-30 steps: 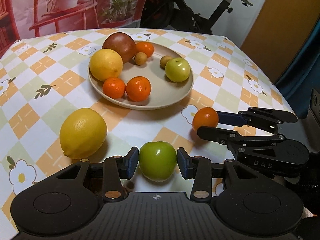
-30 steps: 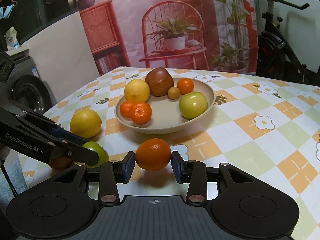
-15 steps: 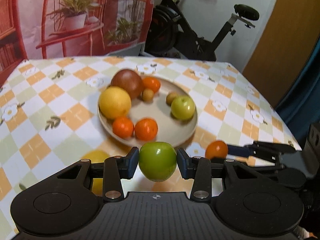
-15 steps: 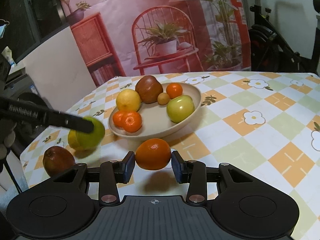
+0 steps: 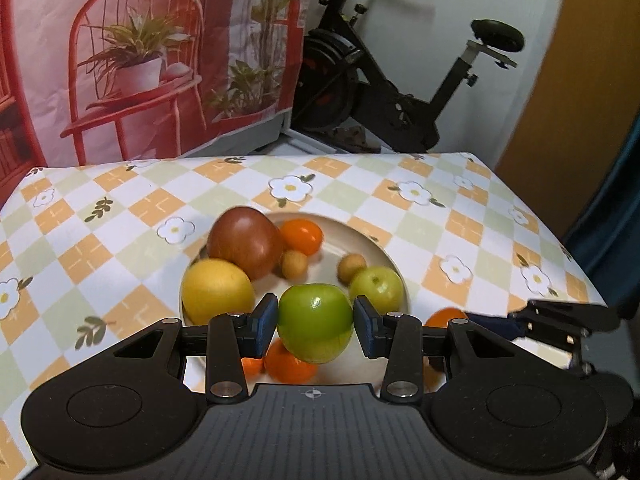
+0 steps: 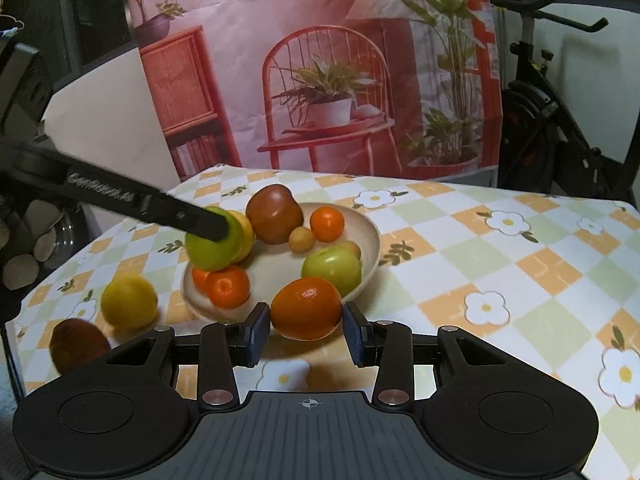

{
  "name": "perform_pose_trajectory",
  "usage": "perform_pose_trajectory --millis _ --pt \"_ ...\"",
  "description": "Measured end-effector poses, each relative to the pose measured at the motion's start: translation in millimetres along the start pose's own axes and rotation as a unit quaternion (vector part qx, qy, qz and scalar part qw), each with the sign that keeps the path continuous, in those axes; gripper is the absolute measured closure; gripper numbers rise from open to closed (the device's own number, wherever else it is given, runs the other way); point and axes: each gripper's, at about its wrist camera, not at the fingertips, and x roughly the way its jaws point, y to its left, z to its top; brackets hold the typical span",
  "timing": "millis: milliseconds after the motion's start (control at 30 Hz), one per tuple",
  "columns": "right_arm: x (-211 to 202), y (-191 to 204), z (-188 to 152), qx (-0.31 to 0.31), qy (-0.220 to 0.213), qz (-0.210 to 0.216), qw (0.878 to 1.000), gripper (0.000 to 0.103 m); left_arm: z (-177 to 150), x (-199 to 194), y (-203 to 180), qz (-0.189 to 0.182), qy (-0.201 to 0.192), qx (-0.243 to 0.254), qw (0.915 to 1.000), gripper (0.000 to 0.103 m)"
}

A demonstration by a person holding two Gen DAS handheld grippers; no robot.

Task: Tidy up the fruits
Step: 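Carry the orange with the right gripper while the left carries the green apple over the plate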

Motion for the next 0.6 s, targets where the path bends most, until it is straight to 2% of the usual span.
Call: perform_pose_trajectory --millis 233,600 --pt "33.1 21.4 4.1 -0.034 0.016 0.012 0.999 0.067 14.3 27.4 12.1 0.012 0.024 0.002 0.9996 0.059" --pt "60.4 32.9 6.7 -0.049 0.029 0.022 0.998 0.067 17.1 43.1 15.8 0.011 0.037 0.006 0.9992 0.059"
